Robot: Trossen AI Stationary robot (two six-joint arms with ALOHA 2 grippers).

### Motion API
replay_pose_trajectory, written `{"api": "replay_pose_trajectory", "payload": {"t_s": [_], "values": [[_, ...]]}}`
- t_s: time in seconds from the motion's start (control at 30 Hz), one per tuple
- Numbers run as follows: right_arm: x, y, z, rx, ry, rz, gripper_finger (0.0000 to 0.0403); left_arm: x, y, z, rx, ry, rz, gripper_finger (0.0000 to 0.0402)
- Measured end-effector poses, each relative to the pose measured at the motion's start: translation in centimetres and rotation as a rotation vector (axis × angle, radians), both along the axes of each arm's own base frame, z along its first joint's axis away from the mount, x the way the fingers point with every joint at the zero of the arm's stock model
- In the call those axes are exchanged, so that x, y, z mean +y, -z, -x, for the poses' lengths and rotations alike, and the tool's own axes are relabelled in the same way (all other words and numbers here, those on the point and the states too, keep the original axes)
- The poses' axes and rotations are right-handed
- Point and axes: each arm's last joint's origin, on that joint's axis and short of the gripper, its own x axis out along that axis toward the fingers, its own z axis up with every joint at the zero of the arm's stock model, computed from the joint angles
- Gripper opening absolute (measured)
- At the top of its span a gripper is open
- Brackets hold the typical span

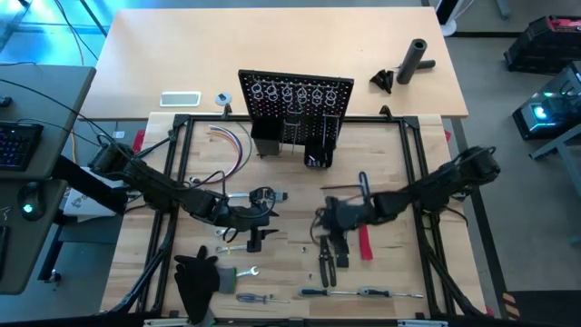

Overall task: Hang tools onto peg board
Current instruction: Put the socket into the small black bin on the black pegboard

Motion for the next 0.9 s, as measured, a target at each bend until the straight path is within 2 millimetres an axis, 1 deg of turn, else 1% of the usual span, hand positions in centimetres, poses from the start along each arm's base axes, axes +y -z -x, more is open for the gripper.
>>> {"api": "replay_pose_trajectory", "payload": {"t_s": [0.07,0.17,0.33,0.6,0.9], "values": [[1.0,1.1,-0.1,0.012,-0.042,0.016,0.0156,0.0,0.0,0.0,-0.002,-0.003,0.004,0.0207],[1.9,2.2,-0.7,-0.008,-0.076,0.005,0.0156,-0.1,0.0,0.0,-0.005,-0.010,0.020,0.0207],[2.2,3.6,-1.4,-0.027,-0.088,-0.010,0.0156,-0.4,0.0,0.1,-0.005,-0.012,0.038,0.0207],[2.6,4.6,-2.1,-0.064,-0.134,-0.061,0.0156,-0.7,0.0,0.2,-0.004,-0.020,0.062,0.0207],[3.3,5.4,-4.0,-0.049,-0.139,-0.026,0.0156,-0.9,-0.1,0.3,-0.014,-0.020,0.077,0.0207]]}}
